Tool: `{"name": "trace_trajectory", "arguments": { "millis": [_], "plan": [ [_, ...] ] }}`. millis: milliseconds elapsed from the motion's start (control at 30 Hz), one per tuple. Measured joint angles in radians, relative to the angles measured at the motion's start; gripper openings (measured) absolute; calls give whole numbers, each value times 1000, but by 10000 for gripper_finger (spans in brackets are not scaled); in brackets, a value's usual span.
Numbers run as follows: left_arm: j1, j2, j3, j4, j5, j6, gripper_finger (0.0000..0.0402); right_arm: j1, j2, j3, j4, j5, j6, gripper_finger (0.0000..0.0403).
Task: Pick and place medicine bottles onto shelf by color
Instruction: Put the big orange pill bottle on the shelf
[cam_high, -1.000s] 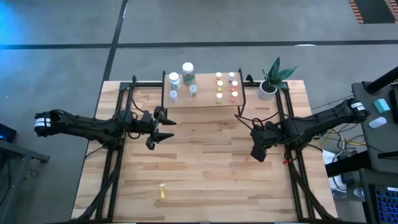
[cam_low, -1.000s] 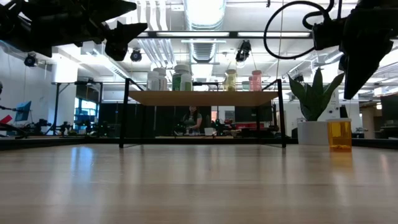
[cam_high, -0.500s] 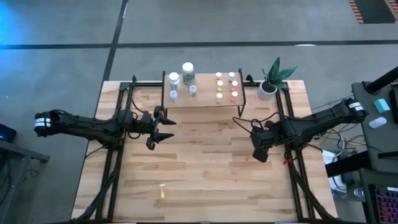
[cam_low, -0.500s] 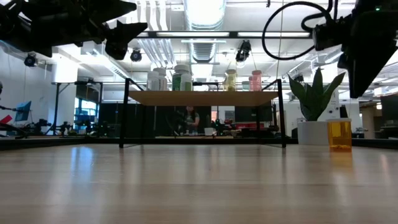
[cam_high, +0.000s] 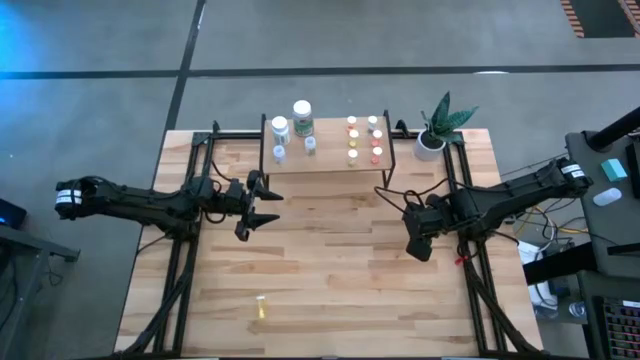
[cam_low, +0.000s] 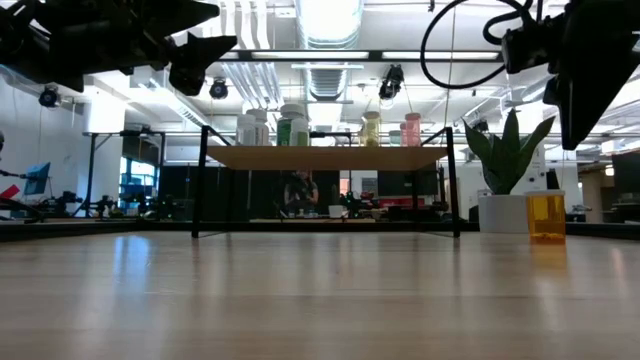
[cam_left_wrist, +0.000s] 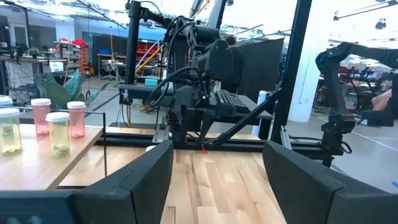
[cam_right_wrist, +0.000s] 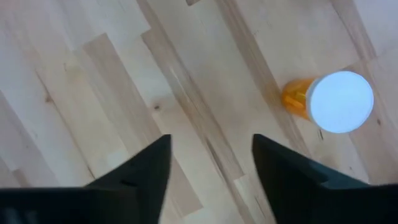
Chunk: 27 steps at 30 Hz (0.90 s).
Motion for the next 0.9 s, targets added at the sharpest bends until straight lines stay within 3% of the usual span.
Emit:
{"name": "trace_trajectory", "arguments": {
  "millis": [200,367,700,900],
  "plan": [
    [0,2,0,0,0,0,233,0,1,-2,-18,55,43,298],
    [0,2,0,0,0,0,233,-16,1,-5,-69,117,49,341],
    [0,2,0,0,0,0,233,-219,1,-16,-60,107,-111,335],
    [0,2,0,0,0,0,233,-391,0,-63,41,9,-240,330]
  ]
}}
